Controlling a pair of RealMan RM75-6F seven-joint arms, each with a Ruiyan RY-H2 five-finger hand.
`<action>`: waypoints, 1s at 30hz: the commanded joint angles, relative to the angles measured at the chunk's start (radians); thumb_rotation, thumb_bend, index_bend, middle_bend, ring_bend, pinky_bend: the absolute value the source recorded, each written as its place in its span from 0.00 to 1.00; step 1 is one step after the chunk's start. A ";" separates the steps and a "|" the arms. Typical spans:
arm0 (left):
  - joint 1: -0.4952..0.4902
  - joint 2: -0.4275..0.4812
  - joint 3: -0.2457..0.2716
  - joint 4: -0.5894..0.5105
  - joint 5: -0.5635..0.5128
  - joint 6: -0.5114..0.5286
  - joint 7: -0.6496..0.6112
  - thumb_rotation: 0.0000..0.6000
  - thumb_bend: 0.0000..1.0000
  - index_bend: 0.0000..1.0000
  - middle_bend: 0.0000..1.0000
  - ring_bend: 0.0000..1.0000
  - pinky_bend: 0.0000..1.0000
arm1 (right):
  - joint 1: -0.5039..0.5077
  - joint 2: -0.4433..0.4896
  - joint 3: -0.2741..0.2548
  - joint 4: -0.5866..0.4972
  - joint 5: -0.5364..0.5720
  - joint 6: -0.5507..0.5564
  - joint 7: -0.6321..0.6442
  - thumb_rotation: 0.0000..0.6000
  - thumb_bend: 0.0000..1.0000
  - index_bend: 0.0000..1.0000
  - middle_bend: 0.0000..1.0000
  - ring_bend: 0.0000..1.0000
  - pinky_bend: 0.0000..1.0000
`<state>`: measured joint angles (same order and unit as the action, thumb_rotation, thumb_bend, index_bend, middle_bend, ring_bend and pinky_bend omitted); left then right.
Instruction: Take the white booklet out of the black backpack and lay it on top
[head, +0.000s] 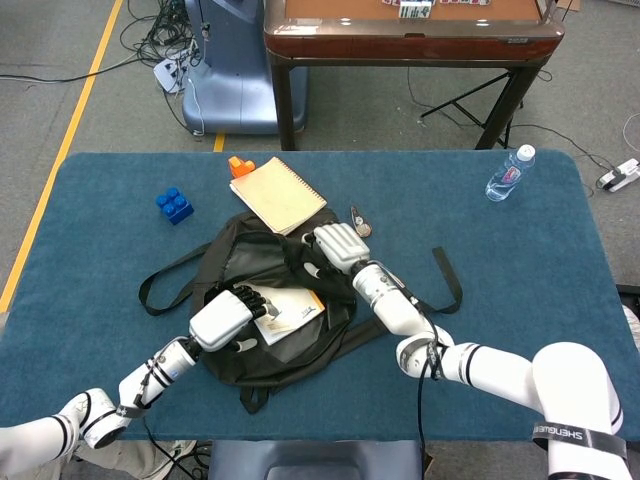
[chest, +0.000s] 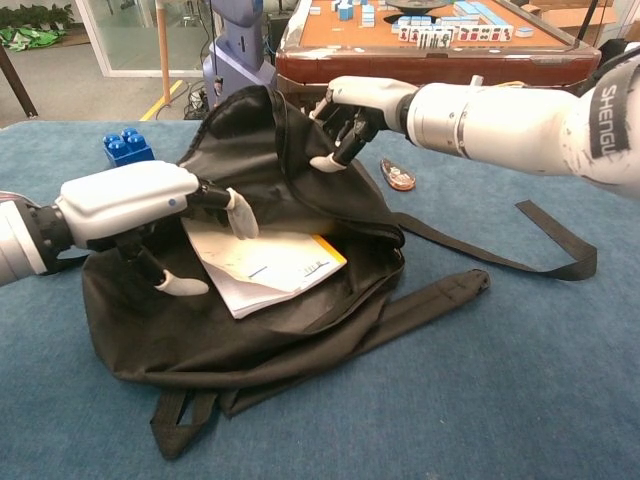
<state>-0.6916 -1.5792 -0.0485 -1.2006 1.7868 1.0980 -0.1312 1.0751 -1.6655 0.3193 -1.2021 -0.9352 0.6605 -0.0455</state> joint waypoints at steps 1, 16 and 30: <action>-0.013 -0.036 0.011 0.044 -0.017 -0.010 0.008 1.00 0.22 0.36 0.36 0.33 0.29 | -0.003 0.000 -0.003 0.003 -0.004 -0.002 0.005 1.00 0.44 0.67 0.46 0.28 0.18; -0.010 -0.094 0.047 0.087 -0.066 -0.013 0.071 1.00 0.22 0.28 0.35 0.30 0.29 | -0.017 0.007 -0.012 0.009 -0.036 -0.011 0.040 1.00 0.44 0.67 0.46 0.28 0.18; 0.005 -0.168 0.063 0.152 -0.085 0.031 0.075 1.00 0.22 0.23 0.33 0.30 0.28 | -0.026 0.010 -0.022 0.006 -0.040 -0.014 0.040 1.00 0.44 0.67 0.46 0.28 0.18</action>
<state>-0.6861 -1.7426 0.0140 -1.0542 1.7032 1.1269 -0.0559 1.0495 -1.6557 0.2974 -1.1955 -0.9756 0.6459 -0.0054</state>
